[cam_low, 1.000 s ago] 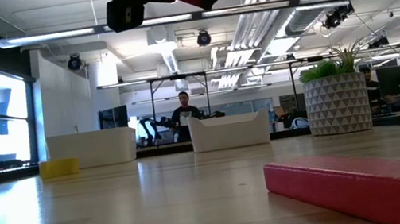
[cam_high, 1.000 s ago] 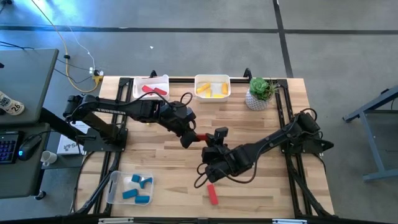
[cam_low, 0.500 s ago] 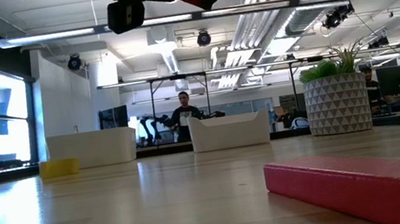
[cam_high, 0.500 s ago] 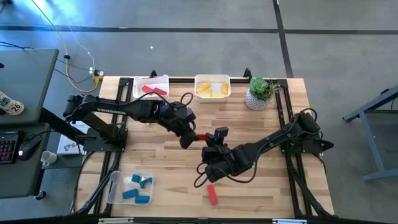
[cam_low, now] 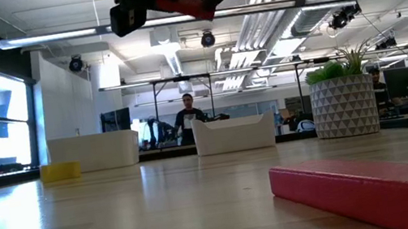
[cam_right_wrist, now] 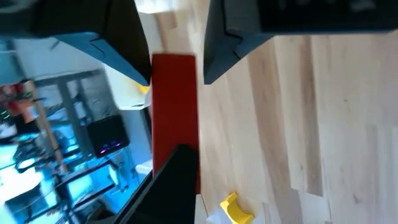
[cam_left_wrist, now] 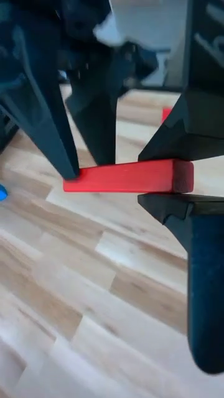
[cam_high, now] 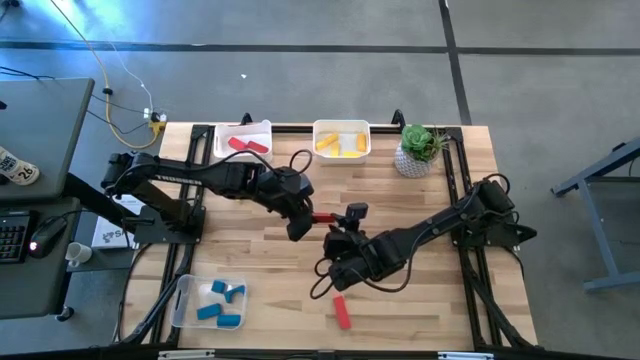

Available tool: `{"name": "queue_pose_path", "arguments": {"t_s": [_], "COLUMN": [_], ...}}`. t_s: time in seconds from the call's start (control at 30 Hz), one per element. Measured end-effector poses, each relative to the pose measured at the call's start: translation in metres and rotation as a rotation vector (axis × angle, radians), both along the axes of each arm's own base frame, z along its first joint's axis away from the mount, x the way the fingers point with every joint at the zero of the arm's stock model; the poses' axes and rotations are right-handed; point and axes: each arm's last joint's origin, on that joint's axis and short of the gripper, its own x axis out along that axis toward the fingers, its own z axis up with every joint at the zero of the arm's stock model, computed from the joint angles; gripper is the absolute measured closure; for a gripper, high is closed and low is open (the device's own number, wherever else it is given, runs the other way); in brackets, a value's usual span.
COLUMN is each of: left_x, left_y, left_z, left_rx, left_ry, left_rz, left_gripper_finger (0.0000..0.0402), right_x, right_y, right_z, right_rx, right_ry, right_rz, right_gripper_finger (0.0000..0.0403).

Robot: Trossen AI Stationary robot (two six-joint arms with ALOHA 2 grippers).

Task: Sort & place blocks by color
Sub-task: Put the red block into the left white bin

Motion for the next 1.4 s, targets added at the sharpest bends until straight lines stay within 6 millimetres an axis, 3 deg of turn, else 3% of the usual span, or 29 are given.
{"name": "queue_pose_path", "arguments": {"t_s": [0.23,0.43,0.83,1.13,1.4], "left_x": [-0.004,-0.017,-0.065,-0.112,-0.145], "left_y": [0.004,0.023,0.107,0.172,0.215], "left_z": [-0.004,-0.012,-0.019,-0.019,-0.037], "left_rx": [0.059,0.165,0.274,0.254,0.172], "left_ry": [0.053,0.217,0.493,0.565,0.648], "left_rz": [-0.020,0.043,0.249,0.426,0.559], "left_gripper_finger": [0.0364,0.0364,0.0363,0.0363,0.0362], "right_x": [-0.004,-0.013,-0.023,-0.028,-0.028], "right_y": [0.000,0.001,0.004,0.016,0.016], "right_z": [-0.003,-0.007,-0.014,-0.014,-0.014], "right_rx": [0.129,0.224,0.543,0.585,0.623], "right_ry": [-0.022,-0.025,0.003,-0.035,-0.078], "right_rz": [-0.056,-0.145,-0.327,-0.352,-0.402], "right_gripper_finger": [0.0226,0.0207,0.0206,0.0206,0.0206]}}
